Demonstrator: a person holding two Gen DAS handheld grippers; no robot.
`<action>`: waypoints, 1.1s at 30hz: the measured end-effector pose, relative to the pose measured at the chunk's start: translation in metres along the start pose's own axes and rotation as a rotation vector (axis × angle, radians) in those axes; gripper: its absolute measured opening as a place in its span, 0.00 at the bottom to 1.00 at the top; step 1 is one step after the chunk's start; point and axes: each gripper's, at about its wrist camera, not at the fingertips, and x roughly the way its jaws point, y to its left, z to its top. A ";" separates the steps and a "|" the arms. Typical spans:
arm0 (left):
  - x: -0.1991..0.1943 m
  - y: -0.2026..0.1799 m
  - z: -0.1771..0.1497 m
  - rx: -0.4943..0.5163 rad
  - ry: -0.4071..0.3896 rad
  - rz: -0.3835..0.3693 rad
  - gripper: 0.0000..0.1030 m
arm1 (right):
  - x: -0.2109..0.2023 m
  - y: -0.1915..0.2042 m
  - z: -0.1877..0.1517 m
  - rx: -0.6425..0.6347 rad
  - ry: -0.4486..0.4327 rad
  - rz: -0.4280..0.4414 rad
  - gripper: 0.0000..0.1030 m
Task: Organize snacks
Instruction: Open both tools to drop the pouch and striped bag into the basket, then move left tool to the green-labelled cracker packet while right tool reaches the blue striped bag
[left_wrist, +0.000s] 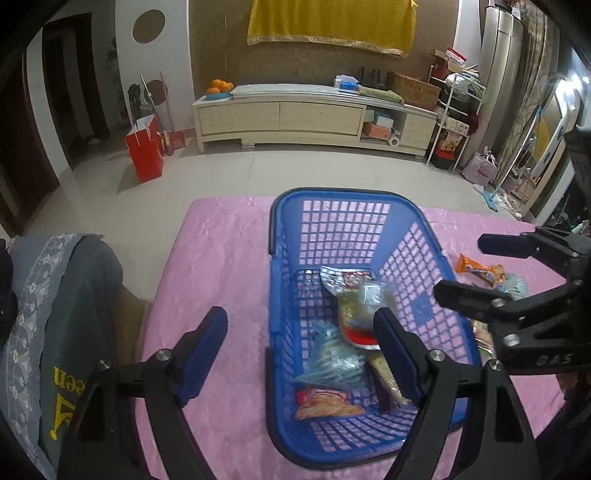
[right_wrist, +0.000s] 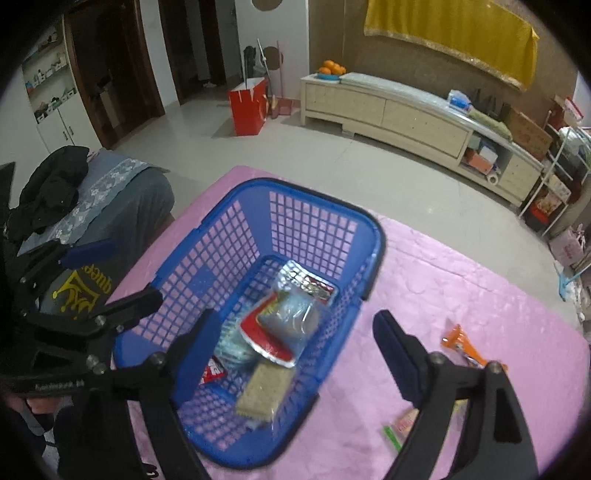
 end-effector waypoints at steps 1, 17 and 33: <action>-0.004 -0.003 -0.001 -0.005 -0.001 -0.005 0.77 | -0.009 -0.002 -0.004 0.002 -0.009 -0.002 0.85; -0.063 -0.089 -0.015 0.093 -0.048 -0.080 0.81 | -0.096 -0.051 -0.063 0.123 -0.080 -0.041 0.85; -0.058 -0.187 -0.011 0.219 -0.050 -0.159 0.81 | -0.131 -0.114 -0.115 0.198 -0.083 -0.128 0.85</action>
